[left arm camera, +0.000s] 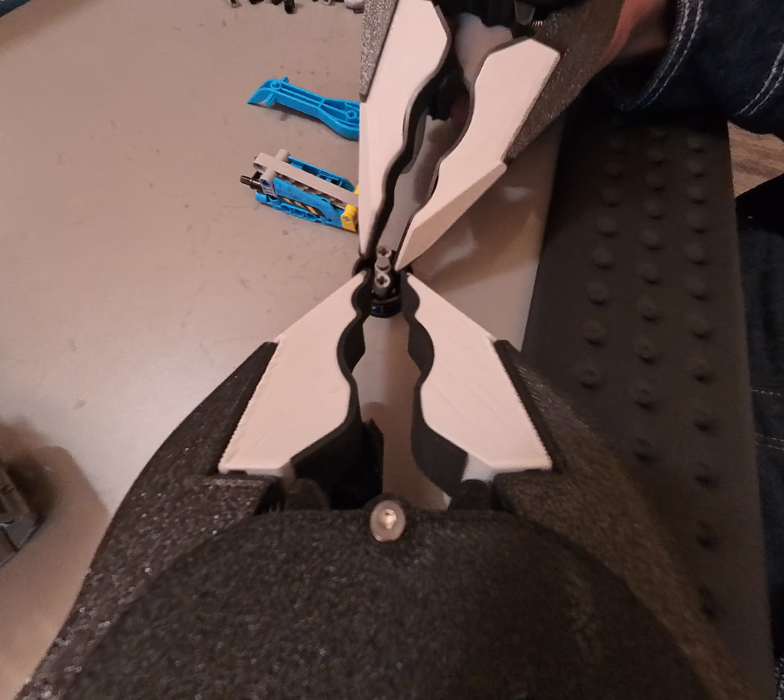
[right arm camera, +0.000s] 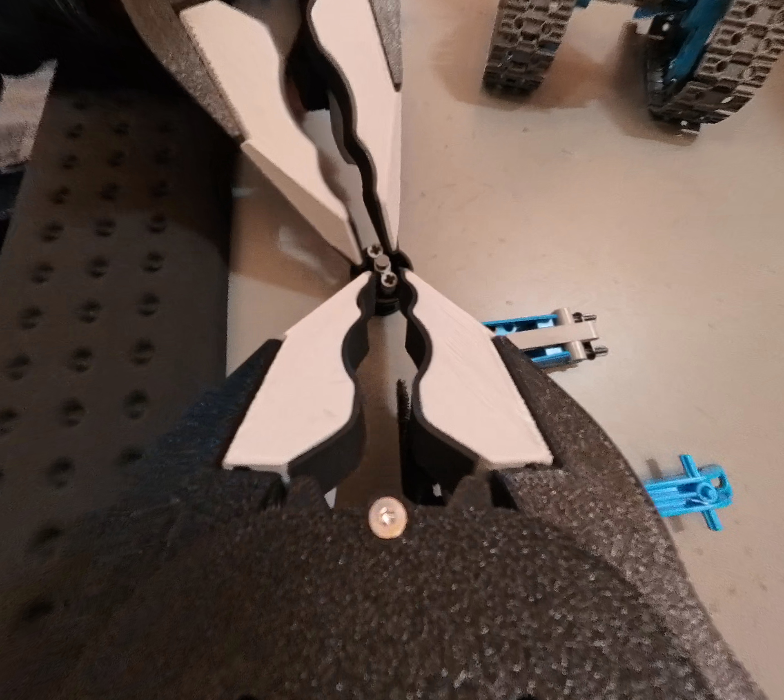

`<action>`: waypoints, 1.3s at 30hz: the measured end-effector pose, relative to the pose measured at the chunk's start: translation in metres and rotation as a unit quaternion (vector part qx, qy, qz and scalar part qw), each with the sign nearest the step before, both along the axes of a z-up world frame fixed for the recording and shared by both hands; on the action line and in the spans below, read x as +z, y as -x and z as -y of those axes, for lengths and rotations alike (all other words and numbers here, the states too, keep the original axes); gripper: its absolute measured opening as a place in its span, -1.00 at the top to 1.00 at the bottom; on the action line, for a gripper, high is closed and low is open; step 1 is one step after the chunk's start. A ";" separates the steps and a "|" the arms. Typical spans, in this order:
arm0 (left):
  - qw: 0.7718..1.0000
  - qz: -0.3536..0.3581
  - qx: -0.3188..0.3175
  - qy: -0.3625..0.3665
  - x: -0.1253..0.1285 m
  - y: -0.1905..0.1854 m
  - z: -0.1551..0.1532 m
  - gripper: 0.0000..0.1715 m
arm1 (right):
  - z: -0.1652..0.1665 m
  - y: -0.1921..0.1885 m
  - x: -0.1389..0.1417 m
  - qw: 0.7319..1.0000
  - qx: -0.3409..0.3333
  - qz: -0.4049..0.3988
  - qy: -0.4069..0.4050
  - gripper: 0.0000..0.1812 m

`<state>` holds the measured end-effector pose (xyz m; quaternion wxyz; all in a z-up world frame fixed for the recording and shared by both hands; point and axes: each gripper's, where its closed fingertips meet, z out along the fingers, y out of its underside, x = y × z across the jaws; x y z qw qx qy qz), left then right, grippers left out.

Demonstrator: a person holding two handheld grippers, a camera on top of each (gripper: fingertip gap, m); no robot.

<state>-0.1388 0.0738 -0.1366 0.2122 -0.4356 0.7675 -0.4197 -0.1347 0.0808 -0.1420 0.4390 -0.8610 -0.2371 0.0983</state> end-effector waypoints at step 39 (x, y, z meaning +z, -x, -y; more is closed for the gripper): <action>0.988 0.030 -0.008 0.153 0.037 0.002 -0.007 0.93 | 0.005 -0.008 0.061 0.974 -0.017 -0.219 -0.054 0.67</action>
